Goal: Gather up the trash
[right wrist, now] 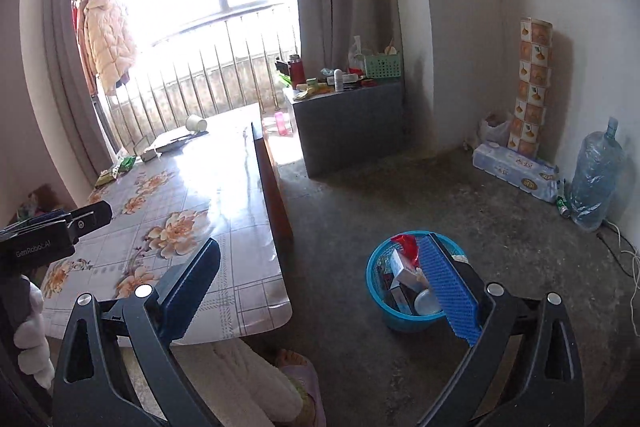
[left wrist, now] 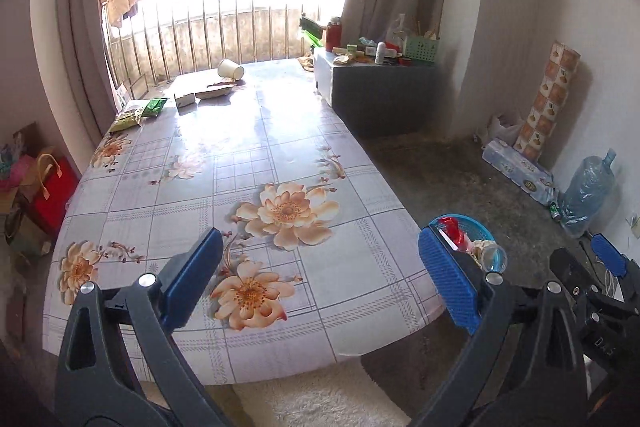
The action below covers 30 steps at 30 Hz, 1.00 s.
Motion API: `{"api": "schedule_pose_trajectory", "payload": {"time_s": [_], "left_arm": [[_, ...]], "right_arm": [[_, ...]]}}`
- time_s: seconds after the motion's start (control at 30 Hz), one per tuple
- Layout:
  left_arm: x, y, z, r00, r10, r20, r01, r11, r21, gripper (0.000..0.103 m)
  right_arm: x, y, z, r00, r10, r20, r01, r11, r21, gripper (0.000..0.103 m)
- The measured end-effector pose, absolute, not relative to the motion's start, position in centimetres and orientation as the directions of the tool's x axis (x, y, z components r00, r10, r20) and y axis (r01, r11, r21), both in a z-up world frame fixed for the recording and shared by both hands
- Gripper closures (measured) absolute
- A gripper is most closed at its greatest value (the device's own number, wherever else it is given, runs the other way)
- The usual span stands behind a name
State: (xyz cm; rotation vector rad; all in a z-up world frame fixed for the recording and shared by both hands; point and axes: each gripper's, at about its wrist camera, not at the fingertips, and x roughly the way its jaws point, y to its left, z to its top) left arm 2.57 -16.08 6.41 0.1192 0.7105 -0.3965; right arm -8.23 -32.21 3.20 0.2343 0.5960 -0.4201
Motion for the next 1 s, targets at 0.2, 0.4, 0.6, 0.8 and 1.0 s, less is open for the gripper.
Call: {"api": "schedule_pose_trajectory", "payload": {"time_s": [0.2, 0.4, 0.6, 0.8, 1.0], "left_arm": [[2.2, -15.4, 4.0, 0.659, -0.189, -0.728, 0.31, 0.95, 0.034, 0.009], [2.1, -14.3, 0.9, 0.584, -0.087, -0.807, 0.247, 0.966, 0.074, 0.009], [2.5, -13.4, -0.5, 0.534, -0.048, -0.844, 0.218, 0.972, 0.083, 0.009], [2.5, -13.3, -0.8, 0.51, -0.066, -0.857, 0.224, 0.973, 0.058, 0.009], [2.7, -13.5, -1.3, 0.499, -0.069, -0.864, 0.236, 0.97, 0.059, 0.009]], "right_arm": [[-7.6, -31.5, 1.8, 0.659, -0.326, -0.677, 0.49, 0.87, 0.059, 0.006], [-7.0, -30.0, -0.6, 0.576, -0.333, -0.747, 0.461, 0.887, -0.04, 0.006], [-6.8, -30.0, -1.2, 0.549, -0.313, -0.775, 0.45, 0.892, -0.042, 0.007], [-6.9, -30.4, -1.1, 0.529, -0.324, -0.784, 0.47, 0.881, -0.047, 0.007], [-7.4, -31.1, -1.1, 0.509, -0.35, -0.786, 0.5, 0.864, -0.06, 0.006]]}}
